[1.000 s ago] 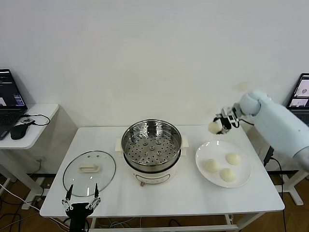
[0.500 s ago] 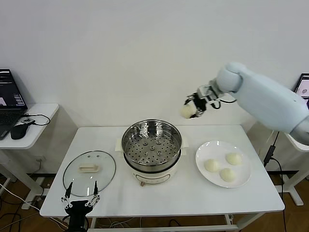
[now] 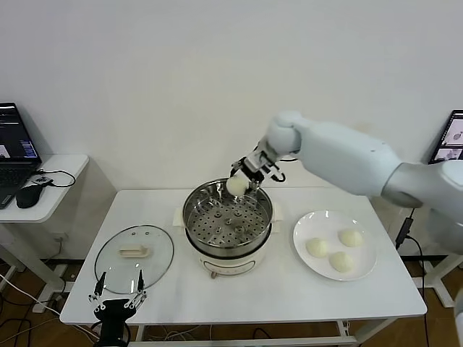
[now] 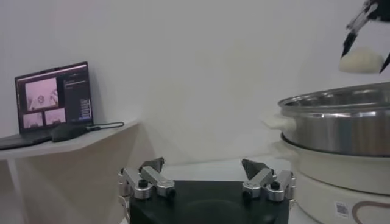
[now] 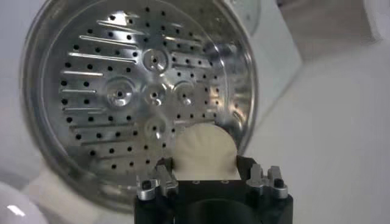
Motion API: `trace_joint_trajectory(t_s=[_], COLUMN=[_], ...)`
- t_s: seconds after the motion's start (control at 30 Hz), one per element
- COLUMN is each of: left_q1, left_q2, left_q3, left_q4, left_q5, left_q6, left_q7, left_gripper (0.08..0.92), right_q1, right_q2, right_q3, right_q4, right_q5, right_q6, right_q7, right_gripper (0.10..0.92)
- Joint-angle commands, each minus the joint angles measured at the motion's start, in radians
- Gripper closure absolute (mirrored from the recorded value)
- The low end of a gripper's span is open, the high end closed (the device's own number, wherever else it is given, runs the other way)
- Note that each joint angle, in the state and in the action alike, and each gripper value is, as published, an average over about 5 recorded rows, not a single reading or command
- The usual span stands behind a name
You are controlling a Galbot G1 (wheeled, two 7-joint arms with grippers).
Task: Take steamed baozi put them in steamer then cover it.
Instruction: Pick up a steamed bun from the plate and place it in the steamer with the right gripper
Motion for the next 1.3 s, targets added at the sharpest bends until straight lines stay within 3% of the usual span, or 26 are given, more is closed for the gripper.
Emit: trace_joint_trajectory(t_s=[0.03, 0.67, 0.83, 0.93, 1.07, 1.3], left_q1=[-0.001, -0.005, -0.002, 0.003, 0.016, 0.039], left_q2=[-0.003, -0.005, -0.009, -0.010, -0.011, -0.010], left_q3=[0.000, -0.007, -0.006, -0.008, -0.010, -0.009], left_q4=[0.001, 0.004, 0.004, -0.006, -0.022, -0.054], left_q5=[-0.001, -0.004, -0.002, -0.002, 0.000, 0.002], left_q6=[0.000, 0.000, 0.000, 0.000, 0.001, 0.034], left_q7=[0.000, 0.000, -0.002, -0.003, -0.003, -0.009], left_gripper=[0.177, 0.177, 0.177, 0.177, 0.177, 0.177], right_q1=[-0.057, -0.116, -0.113, -0.090, -0.027, 0.133], right_q2=[0.093, 0.177, 0.180, 0.161, 0.105, -0.075], right_q3=[-0.012, 0.032, 0.037, 0.031, -0.001, -0.062], right_q4=[-0.120, -0.256, -0.265, -0.228, -0.127, 0.172], right_q5=[-0.210, -0.363, -0.387, -0.332, -0.194, 0.124], right_q6=[0.169, 0.275, 0.287, 0.268, 0.184, -0.157], right_q7=[0.083, 0.144, 0.158, 0.140, 0.069, -0.047], right_gripper=[0.381, 0.371, 0.308, 0.236, 0.205, 0.202])
